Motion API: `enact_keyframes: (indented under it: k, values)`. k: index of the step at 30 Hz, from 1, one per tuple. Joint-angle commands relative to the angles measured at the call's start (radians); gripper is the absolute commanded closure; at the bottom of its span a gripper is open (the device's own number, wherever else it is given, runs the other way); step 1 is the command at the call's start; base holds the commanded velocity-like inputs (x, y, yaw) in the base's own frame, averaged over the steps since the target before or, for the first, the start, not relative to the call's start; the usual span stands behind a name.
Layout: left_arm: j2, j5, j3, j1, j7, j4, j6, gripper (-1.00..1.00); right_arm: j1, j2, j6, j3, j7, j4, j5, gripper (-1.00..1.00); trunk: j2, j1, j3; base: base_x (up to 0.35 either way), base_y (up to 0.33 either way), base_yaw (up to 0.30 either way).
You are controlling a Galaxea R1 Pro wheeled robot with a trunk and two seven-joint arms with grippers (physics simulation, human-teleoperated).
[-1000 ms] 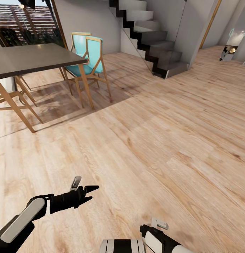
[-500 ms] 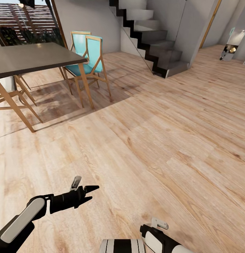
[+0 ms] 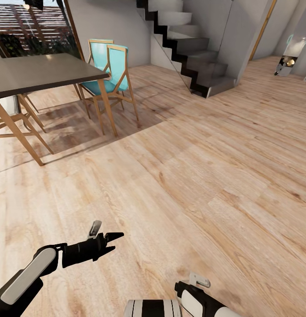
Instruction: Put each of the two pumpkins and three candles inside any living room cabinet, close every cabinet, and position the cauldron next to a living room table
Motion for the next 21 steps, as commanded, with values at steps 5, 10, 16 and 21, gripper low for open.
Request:
enact_keyframes:
  k: [5,10,16,21]
  values:
    - [0.001,0.000,-0.001,-0.001,-0.002,0.000,0.001,-1.00,0.000,-0.001,0.004,0.008,-0.007,-0.001,-0.008,1.00,0.000,0.000,-0.001,0.000,0.000,0.000]
    - [0.001,0.000,-0.001,-0.001,-0.002,0.000,0.002,-1.00,0.000,-0.001,0.004,0.008,-0.007,-0.001,-0.008,1.00,0.000,-0.001,0.007,0.000,0.000,0.000]
    - [0.001,0.001,-0.001,-0.001,-0.002,0.000,0.004,-1.00,0.000,-0.002,0.004,0.008,-0.007,-0.001,-0.008,1.00,0.002,-0.004,0.030,0.000,0.000,0.000]
    - [0.001,0.001,0.000,-0.001,-0.002,0.000,0.004,-1.00,0.000,-0.002,0.005,0.007,-0.007,-0.001,-0.008,1.00,0.003,-0.006,0.050,0.000,0.000,0.000]
